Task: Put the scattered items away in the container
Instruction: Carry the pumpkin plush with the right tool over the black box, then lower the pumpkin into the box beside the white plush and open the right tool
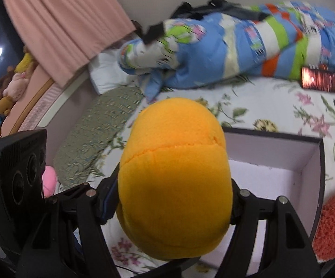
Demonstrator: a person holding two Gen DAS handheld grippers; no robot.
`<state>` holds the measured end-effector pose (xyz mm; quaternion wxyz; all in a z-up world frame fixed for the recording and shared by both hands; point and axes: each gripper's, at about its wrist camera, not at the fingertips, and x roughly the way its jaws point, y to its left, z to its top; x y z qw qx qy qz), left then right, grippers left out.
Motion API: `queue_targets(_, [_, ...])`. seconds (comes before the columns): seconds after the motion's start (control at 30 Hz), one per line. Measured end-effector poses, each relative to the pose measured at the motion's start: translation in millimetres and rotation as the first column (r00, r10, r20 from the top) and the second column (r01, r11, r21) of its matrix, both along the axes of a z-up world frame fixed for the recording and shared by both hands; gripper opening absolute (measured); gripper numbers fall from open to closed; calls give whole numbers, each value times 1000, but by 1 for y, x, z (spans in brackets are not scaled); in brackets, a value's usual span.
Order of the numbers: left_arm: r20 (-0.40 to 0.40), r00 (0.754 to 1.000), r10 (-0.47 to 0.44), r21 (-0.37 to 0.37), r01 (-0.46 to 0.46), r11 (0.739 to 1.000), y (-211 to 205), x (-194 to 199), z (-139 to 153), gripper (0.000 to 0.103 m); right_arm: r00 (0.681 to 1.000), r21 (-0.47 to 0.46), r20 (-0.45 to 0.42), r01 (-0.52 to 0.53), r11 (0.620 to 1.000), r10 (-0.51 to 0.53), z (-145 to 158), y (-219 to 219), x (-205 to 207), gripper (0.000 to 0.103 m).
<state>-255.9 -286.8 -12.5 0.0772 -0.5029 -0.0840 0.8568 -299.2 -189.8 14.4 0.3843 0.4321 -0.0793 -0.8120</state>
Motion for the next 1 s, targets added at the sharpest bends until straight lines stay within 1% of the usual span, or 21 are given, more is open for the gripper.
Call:
queue_targets(0.17, [34, 999, -35, -4, 35, 999, 17, -13, -25, 103, 998, -9, 55, 38, 999, -37, -30, 19, -19, 71])
queue_targets(0.33, [65, 996, -57, -13, 58, 998, 27, -20, -42, 103, 994, 4, 87, 64, 998, -64, -48, 31, -27, 72])
queue_targets(0.5, [90, 994, -62, -25, 65, 998, 32, -18, -48, 103, 989, 4, 130, 75, 997, -75, -59, 37, -33, 75])
queue_targets(0.57, [94, 994, -62, -42, 66, 997, 32, -15, -49, 103, 986, 11, 149, 74, 997, -74, -62, 38, -34, 83])
queue_targets(0.7, [107, 993, -59, -86, 68, 994, 34, -13, -50, 103, 984, 15, 161, 75, 997, -77, -67, 39, -33, 88])
queue_targets(0.8, [91, 994, -65, -137, 78, 987, 35, -9, -47, 103, 983, 36, 150, 99, 994, -103, -70, 42, -33, 96])
queue_targets(0.87, [75, 995, -65, -148, 76, 986, 34, -6, -42, 103, 982, 51, 140, 121, 991, -127, -71, 45, -33, 96])
queue_targets(1.0, [67, 996, -58, -152, 68, 986, 32, -2, -38, 103, 981, 30, 146, 126, 992, -129, -70, 48, -31, 96])
